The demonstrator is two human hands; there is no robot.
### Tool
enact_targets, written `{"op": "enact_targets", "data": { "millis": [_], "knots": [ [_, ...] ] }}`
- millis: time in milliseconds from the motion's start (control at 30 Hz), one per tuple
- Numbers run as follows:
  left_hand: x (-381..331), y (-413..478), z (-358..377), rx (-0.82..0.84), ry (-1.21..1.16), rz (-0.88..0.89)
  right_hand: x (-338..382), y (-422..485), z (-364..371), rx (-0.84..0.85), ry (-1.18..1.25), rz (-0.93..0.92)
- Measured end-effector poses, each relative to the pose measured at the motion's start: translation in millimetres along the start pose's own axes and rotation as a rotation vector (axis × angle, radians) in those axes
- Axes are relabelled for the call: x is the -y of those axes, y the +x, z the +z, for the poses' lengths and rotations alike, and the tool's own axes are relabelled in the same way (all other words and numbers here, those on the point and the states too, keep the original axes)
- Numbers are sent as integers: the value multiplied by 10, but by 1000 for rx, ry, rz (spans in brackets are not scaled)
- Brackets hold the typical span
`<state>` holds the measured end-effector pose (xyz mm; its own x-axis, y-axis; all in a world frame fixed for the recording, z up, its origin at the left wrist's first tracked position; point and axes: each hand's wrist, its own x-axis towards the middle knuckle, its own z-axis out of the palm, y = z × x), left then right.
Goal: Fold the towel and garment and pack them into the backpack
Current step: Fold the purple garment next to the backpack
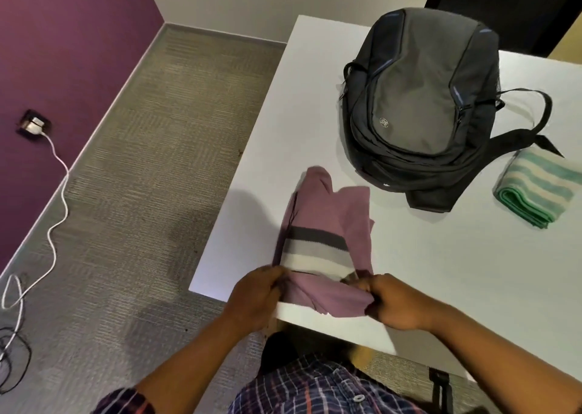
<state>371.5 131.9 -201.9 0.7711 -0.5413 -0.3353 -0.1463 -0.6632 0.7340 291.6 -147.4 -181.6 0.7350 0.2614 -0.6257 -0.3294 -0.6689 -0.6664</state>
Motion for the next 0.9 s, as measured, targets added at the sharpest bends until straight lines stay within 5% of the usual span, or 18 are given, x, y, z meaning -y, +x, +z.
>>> {"op": "enact_targets", "data": {
  "millis": [300, 500, 634, 767, 901],
  "knots": [
    [-192, 63, -219, -125, -699, -247, 61, -289, -237, -441, 904, -50],
    [-359, 165, -137, -194, -994, -525, 65, -132, 79, -322, 835, 82],
    [-292, 59, -168, -148, -1216, -397, 45, -70, 77, -499, 929, 93],
    [-215, -62, -29, -5, -628, -216, 89, -73, 31, -575, 1050, 68],
    [-297, -36, 101, -61, -597, -209, 174, -143, -23, -563, 827, 41]
  ]
}}
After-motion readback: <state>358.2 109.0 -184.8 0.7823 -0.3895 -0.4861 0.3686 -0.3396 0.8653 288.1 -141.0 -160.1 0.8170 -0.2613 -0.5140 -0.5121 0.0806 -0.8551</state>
